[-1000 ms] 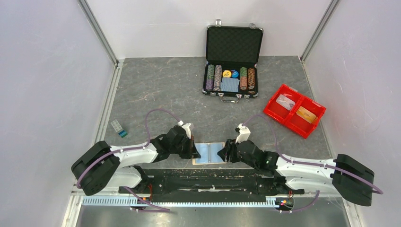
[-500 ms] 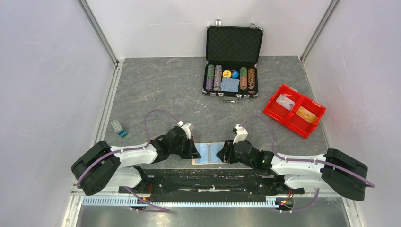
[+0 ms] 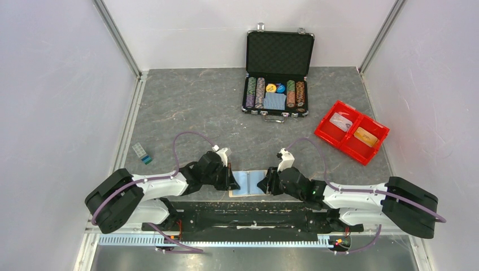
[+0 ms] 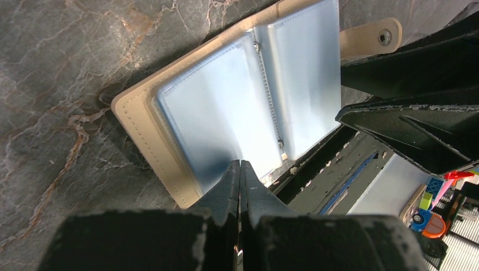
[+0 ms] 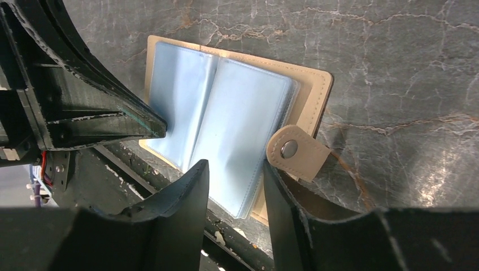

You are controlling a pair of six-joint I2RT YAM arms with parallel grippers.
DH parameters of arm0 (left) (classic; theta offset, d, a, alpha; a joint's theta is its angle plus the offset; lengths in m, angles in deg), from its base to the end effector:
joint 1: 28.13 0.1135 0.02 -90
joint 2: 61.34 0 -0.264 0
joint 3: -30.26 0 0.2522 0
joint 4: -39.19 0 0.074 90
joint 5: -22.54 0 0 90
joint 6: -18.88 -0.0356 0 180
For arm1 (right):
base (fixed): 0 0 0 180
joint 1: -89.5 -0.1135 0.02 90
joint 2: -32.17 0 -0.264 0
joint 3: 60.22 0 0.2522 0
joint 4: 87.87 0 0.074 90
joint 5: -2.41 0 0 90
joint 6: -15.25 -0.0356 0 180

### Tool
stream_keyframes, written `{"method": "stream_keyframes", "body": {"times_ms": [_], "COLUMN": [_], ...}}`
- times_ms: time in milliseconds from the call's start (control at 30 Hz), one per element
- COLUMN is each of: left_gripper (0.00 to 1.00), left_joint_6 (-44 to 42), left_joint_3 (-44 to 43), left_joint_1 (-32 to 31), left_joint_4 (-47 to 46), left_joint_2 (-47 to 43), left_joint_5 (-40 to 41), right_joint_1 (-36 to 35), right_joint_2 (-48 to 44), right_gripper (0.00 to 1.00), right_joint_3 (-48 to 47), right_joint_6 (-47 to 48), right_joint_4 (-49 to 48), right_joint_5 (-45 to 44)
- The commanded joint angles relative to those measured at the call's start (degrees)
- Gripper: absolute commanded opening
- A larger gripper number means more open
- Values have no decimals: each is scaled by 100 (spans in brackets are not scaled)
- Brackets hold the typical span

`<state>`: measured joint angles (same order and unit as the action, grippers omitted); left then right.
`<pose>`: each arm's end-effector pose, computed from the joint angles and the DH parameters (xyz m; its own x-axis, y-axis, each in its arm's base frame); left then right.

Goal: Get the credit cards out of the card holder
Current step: Remove the credit card from the card holder.

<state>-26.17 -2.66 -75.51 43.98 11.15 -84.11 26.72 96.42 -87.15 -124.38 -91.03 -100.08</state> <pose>0.1362 -0.1631 0.1290 -0.9311 0.0123 -0.3645 0.2627 0.7159 -0.6469 0.0964 0.1707 0.1373 -0.7655 0.1381 -0.6285 -0.3137 0.7728 0.5518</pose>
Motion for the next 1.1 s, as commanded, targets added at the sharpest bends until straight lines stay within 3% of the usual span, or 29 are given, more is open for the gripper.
{"method": "stream_keyframes", "body": {"times_ms": [0, 200, 400, 567, 800, 967, 1067], "left_gripper": [2, 2, 2, 2, 2, 2, 2], "left_joint_6": [137, 146, 161, 172, 181, 229, 274], "left_joint_3": [79, 88, 105, 123, 132, 136, 147], "left_joint_1": [-8, -9, -9, -9, -9, -8, -9], "left_joint_4": [-125, -131, -140, -140, -140, -166, -231], "left_joint_2": [-42, -73, -137, -174, -198, -202, -202], "left_joint_5": [0, -15, -23, -24, -32, -53, -93], "right_joint_1": [-23, -19, -23, -23, -23, -23, -27], "right_joint_2": [0, -7, 82, 81, -58, -61, -60], "right_gripper": [39, 34, 39, 30, 41, 24, 24], "right_joint_3": [-112, -199, -360, -375, -397, -480, -551], "right_joint_6": [-100, 18, 249, 316, 540, 688, 809], "right_joint_4": [-468, -482, -529, -601, -650, -496, -434], "right_joint_5": [99, 148, 428, 506, 647, 649, 665]}}
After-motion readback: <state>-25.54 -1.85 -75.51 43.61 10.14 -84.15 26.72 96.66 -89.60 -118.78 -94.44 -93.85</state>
